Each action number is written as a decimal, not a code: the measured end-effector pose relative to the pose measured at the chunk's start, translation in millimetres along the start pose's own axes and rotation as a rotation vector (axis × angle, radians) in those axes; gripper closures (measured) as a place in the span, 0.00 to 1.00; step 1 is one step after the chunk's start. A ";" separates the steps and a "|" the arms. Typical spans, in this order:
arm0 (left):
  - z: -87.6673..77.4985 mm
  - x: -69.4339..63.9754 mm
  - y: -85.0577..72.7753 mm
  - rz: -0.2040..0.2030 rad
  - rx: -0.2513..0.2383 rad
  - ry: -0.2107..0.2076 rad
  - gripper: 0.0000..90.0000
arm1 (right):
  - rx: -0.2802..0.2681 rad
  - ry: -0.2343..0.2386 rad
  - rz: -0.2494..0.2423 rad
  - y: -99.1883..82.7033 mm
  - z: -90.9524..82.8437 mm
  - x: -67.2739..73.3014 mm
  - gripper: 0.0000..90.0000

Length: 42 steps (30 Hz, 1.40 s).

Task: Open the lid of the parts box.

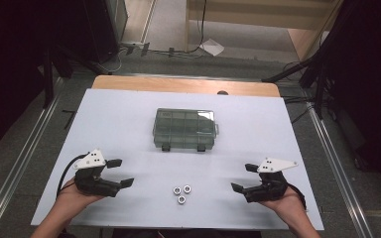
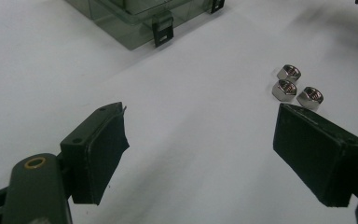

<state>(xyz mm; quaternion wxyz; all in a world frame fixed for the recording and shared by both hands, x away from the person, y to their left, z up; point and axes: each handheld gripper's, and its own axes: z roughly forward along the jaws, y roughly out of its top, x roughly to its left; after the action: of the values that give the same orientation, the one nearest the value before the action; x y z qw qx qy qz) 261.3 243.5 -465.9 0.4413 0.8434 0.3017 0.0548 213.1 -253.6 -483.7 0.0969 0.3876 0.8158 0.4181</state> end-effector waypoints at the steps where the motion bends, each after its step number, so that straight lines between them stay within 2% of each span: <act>1: -0.1 0.2 0.0 0.000 -0.001 0.000 0.19 | 0.002 0.000 -0.003 0.1 0.3 -0.1 0.16; 9: 0.8 0.0 0.5 -0.003 0.012 0.011 0.19 | 0.023 0.001 -0.013 -0.8 1.9 0.0 0.16; 17: 1.9 0.3 0.5 -0.013 0.023 0.013 0.19 | 0.047 -0.019 -0.052 -0.8 2.0 0.0 0.17; 25: 3.6 0.2 0.7 0.002 0.034 0.008 0.19 | 0.059 -0.017 -0.036 -1.2 4.2 -1.2 0.17; 28: 4.4 0.3 0.6 0.008 0.041 0.003 0.19 | 0.066 -0.002 -0.027 -1.2 4.6 -2.0 0.17; 42: 7.7 2.1 1.2 -0.002 0.061 0.009 0.19 | 0.092 0.022 -0.008 -1.8 7.8 -3.2 0.16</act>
<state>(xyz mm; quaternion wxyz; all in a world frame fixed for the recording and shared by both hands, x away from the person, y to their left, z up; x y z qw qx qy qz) 266.3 238.7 -470.0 0.4142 0.8558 0.3060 0.0492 218.0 -251.8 -490.5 0.0715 0.3839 0.8366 0.3842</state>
